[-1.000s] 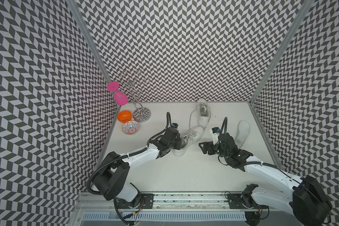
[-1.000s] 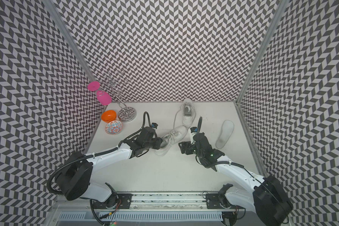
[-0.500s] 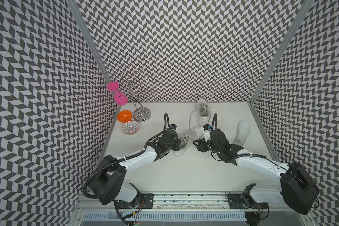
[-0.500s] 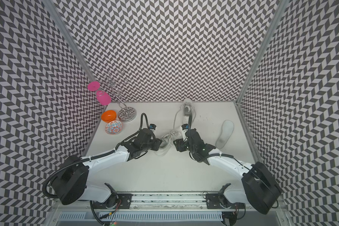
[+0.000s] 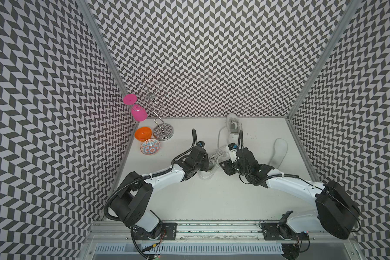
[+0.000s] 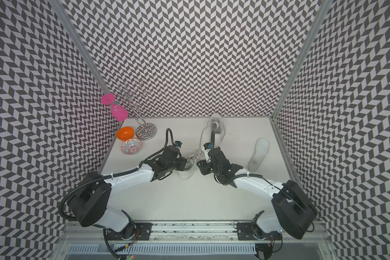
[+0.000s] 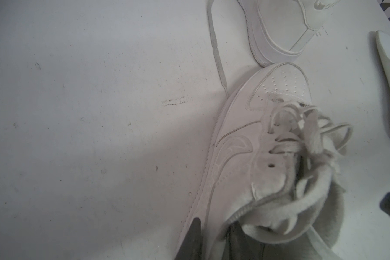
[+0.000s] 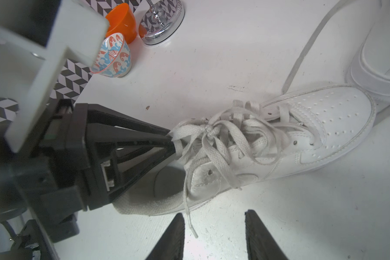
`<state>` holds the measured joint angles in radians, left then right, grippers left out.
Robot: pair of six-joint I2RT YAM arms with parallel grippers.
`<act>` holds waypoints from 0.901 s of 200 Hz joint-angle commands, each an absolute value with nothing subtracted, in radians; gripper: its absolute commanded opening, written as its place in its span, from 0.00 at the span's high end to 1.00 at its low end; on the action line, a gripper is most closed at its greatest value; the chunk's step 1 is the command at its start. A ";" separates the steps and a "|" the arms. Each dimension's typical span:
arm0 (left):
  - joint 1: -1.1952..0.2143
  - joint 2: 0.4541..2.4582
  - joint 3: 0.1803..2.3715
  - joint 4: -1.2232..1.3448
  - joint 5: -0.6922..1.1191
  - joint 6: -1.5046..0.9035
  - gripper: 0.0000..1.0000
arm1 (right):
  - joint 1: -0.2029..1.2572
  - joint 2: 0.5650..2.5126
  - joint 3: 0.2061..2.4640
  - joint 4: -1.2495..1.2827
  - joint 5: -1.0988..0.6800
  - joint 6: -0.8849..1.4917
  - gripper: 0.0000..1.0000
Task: Remove the insole from the shoe
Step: Untie the shoelace on the shoe.
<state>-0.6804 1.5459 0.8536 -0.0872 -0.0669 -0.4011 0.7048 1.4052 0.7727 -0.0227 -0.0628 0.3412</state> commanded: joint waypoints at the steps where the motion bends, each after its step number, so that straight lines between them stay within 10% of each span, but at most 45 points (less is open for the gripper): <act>1: -0.680 1.618 0.852 -0.134 -0.060 -0.399 0.73 | 0.709 1.434 0.819 -0.005 -0.008 0.342 0.58; 100: -0.689 1.609 0.837 -0.095 -0.034 -0.370 0.90 | 0.718 1.509 0.921 -0.042 -0.019 0.320 0.65; 180: -0.693 1.572 0.824 -0.089 -0.040 -0.373 0.82 | 0.744 1.568 0.988 -0.095 0.066 0.308 0.69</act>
<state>-0.6796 1.5661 0.8627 -0.0738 -0.0650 -0.3740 0.7399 1.5459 0.9562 -0.0952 0.0128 0.3214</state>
